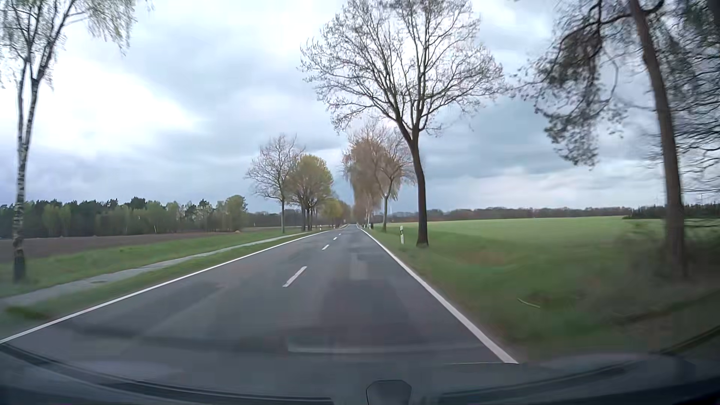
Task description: Follow the waypoints while adhering to traffic rules and regulations
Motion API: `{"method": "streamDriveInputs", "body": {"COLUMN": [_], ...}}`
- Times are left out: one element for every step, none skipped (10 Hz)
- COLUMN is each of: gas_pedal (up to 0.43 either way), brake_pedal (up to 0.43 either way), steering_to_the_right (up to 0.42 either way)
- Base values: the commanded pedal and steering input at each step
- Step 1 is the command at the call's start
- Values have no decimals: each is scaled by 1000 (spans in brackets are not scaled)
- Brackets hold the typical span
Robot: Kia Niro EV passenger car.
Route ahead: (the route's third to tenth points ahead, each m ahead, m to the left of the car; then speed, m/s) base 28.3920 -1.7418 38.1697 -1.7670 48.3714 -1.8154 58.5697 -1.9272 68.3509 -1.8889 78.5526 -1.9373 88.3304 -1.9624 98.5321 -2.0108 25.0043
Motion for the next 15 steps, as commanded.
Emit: {"method": "streamDriveInputs", "body": {"gas_pedal": [209, 209, 189, 177, 177, 169, 157, 150, 150, 138, 130, 130, 130, 130, 130], "brake_pedal": [0, 0, 0, 0, 0, 0, 0, 0, 0, 0, 0, 0, 0, 0, 0], "steering_to_the_right": [-2, -2, -3, -4, -5, -6, -6, -6, -6, -7, -7, -7, -7, -7, -6]}}
